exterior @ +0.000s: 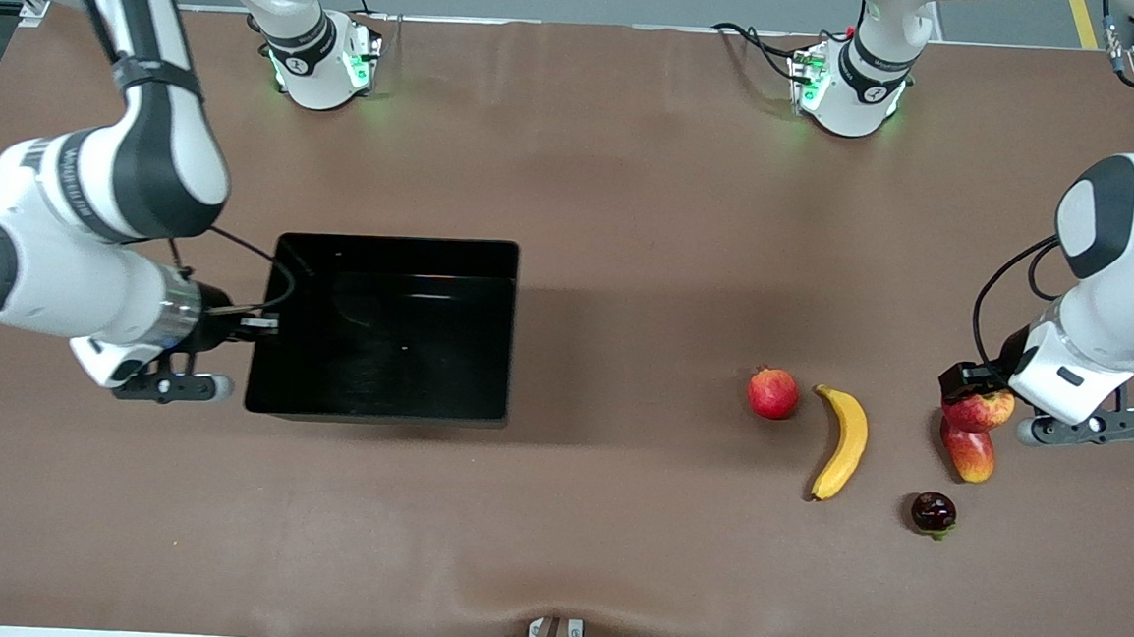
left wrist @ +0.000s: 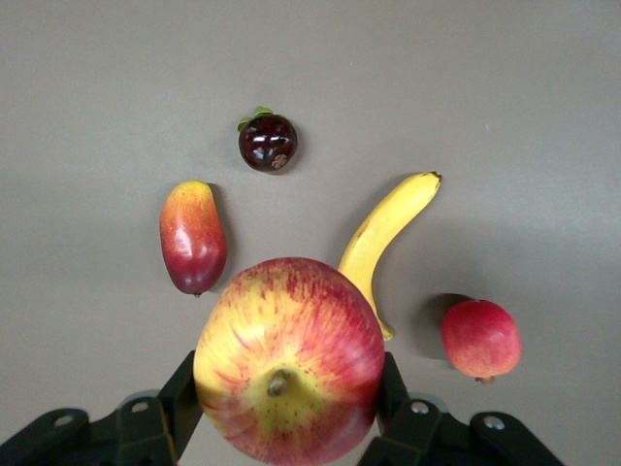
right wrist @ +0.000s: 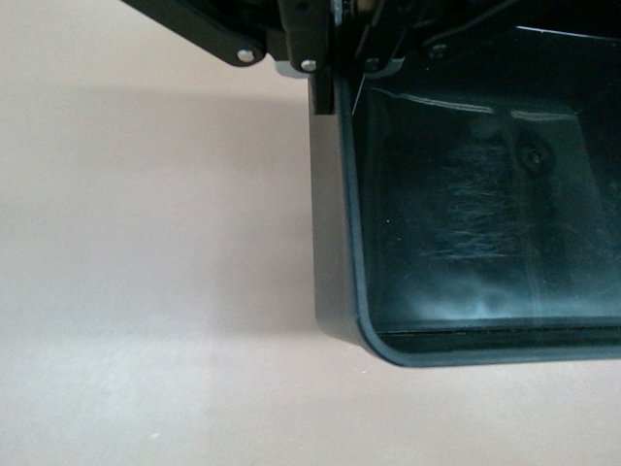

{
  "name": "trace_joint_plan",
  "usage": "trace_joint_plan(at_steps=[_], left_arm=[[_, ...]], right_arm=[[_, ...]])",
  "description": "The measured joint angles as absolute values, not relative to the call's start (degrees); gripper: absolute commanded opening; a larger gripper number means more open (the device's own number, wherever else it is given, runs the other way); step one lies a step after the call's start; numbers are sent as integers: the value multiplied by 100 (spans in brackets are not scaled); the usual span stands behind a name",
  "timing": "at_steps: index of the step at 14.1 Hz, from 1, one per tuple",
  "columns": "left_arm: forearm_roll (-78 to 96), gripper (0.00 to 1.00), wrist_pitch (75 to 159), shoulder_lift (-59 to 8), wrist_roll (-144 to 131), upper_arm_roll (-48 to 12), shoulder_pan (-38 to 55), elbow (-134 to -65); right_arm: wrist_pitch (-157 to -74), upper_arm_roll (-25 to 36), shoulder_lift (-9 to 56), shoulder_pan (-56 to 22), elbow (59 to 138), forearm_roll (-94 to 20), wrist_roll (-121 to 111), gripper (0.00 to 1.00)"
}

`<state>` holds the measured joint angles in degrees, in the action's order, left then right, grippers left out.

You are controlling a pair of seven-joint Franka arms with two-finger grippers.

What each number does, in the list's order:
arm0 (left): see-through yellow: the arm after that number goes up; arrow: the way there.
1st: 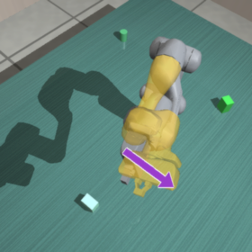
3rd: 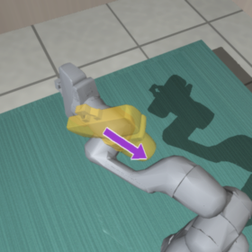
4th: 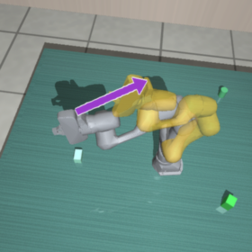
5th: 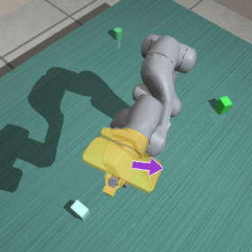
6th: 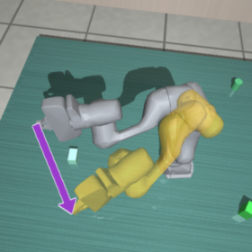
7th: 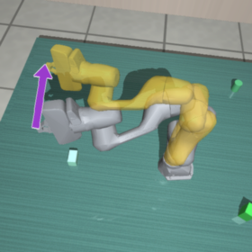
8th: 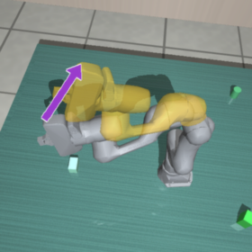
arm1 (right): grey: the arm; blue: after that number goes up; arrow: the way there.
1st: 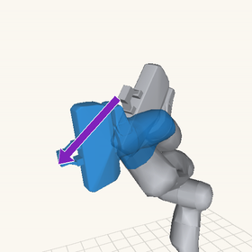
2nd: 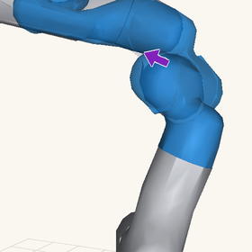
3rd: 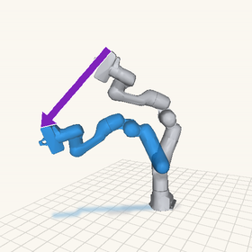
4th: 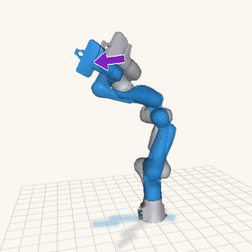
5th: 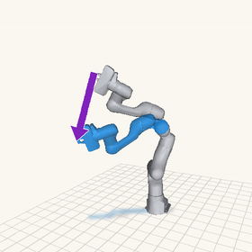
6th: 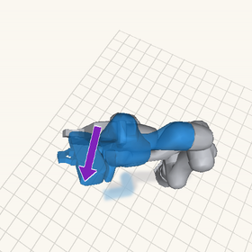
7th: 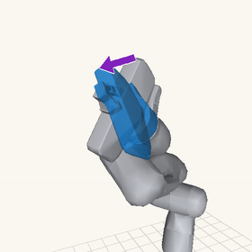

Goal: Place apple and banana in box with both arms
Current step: 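Slide the box with the right gripper while the left gripper lifts the apple, then drop the apple into the box with the left gripper while the right gripper withdraws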

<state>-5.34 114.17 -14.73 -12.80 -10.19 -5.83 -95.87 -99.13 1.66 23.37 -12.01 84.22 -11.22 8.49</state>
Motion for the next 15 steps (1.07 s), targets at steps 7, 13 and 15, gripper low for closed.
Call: trace_joint_plan(at_steps=[7,13,15], left_arm=[[-405,0,10811,-1206,-2125,-1810,-572,-9588],[-405,0,10682,-1036,-3623,-2708,-531,-9960],[-406,0,10898,-1052,-4276,-3028,-481,-10227]], right_arm=[[-11499,140,2399,-2688,9432,-1149,2883,0],[-12692,145,2684,-3387,9932,-1150,3908,4],[-12902,140,2867,-3437,9954,-1155,3943,7]])
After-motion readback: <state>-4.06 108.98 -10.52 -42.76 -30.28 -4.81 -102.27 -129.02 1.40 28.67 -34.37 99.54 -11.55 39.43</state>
